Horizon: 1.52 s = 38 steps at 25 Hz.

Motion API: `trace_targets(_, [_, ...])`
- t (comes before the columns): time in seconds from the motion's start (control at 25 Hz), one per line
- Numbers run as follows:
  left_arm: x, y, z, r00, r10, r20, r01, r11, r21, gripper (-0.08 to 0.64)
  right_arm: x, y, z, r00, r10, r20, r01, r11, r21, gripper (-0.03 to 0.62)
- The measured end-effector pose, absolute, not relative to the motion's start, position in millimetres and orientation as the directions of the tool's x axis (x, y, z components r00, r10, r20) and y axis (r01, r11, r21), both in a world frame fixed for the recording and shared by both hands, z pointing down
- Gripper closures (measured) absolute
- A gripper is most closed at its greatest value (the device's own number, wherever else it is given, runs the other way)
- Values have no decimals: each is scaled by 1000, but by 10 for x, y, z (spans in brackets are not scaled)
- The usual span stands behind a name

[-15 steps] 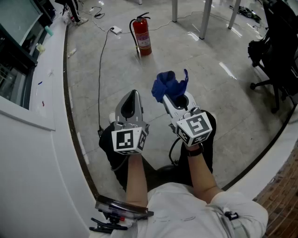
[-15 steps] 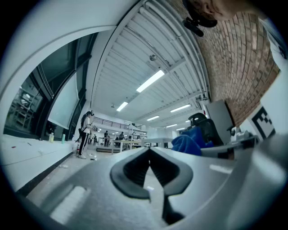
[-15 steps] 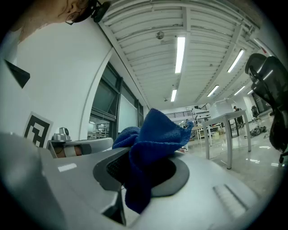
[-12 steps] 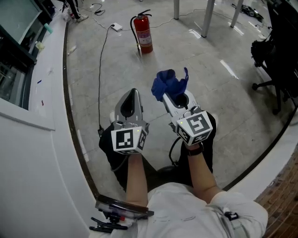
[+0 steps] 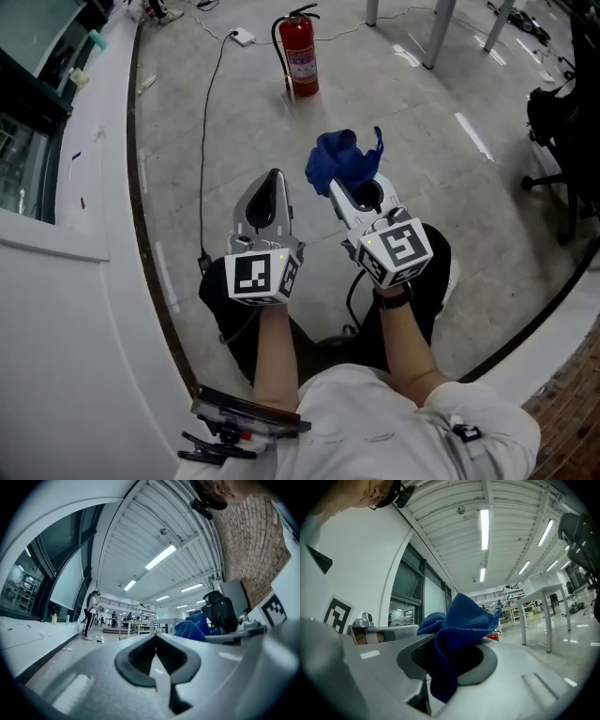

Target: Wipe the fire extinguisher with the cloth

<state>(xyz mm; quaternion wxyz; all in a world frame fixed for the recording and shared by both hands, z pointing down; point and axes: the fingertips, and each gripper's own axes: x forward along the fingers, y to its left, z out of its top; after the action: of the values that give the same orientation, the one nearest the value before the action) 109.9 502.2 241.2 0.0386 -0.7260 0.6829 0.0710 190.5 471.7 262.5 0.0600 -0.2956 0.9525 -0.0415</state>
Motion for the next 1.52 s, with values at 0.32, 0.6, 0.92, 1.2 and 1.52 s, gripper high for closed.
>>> trace_targets(0.32, [965,4655,2143,140,-973,-182,-989,-147,26,563,1834,4474,2312,-782,-607,-140,-599,795,-98,485])
trace_targets(0.6, [593,4658,1919,173,-961,-218,-983,-181,17,563,1474,4524,2086,-756,-626,-194,-626,777,-66,485])
trace_targets(0.92, [205,4227,2119,196,-959,-205,-975,-213,65,563,1083,4067,2400,-748,-646,-149,-632,763,-136,485])
trace_targets(1.2, [218,3350,2276,223,-963,-151,-972,-232,44,563,1090,3251,2547,-741,-653,-160,-624,756,-195,485])
trace_targets(1.52, [-88,2800,2308,220,-966,-134,-973,-228,44,563,922,2604,2610,-726,-673,-140,-647,738,-192,485])
